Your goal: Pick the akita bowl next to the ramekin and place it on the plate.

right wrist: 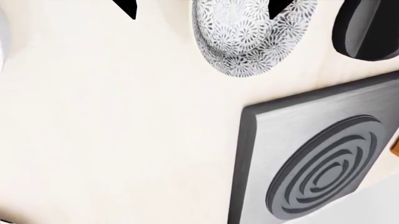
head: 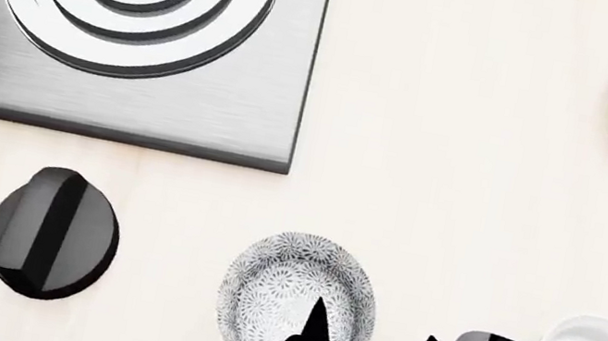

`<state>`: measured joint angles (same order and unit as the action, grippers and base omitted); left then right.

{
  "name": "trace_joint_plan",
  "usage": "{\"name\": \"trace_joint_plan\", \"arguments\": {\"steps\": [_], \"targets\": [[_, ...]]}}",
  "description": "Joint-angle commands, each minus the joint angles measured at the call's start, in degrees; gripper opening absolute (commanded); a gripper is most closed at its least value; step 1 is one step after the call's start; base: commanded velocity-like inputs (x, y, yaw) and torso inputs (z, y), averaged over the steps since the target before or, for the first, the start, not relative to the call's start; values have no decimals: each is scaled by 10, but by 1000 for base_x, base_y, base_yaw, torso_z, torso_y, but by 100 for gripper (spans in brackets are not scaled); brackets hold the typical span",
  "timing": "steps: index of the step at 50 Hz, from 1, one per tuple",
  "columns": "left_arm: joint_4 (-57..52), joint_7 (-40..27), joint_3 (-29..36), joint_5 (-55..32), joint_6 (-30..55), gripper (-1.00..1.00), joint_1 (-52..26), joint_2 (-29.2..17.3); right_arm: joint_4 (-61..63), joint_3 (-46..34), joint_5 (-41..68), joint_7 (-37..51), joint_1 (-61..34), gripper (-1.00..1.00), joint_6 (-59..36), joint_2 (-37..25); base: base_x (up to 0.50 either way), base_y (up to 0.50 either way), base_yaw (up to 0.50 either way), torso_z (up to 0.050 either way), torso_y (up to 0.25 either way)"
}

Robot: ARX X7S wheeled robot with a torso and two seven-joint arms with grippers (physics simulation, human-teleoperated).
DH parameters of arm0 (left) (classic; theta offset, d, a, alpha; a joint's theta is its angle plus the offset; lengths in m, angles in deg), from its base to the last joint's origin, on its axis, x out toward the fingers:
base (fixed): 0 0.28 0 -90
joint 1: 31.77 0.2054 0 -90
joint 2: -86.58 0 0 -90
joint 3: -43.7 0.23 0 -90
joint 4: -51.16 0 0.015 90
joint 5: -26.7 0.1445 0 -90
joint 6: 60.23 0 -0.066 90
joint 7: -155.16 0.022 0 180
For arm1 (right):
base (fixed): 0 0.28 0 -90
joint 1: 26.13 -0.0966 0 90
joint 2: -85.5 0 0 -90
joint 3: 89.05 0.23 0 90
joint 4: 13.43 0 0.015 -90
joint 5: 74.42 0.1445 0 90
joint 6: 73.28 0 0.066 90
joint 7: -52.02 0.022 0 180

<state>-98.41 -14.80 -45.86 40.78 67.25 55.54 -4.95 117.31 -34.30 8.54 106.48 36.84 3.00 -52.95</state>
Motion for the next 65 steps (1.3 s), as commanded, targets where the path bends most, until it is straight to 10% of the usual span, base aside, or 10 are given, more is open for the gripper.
{"name": "trace_joint_plan", "arguments": {"steps": [1, 60, 61, 65], "targets": [[-4, 20, -17, -7, 14, 100, -1, 11, -12, 9, -12, -21, -1, 100, 1, 18, 0, 0, 0, 0, 0], [-3, 19, -15, -7, 15, 100, -1, 7, -69, 1, -23, -58, 12, 100, 6, 33, 0, 0, 0, 0, 0], [-3, 19, -15, -7, 15, 100, 0, 7, -67, 1, -23, -57, 11, -100, 6, 33, 0, 0, 0, 0, 0], [-3, 17, -13, -8, 14, 100, 1, 6, -68, 0, -24, -58, 11, -100, 4, 32, 0, 0, 0, 0, 0]]}}
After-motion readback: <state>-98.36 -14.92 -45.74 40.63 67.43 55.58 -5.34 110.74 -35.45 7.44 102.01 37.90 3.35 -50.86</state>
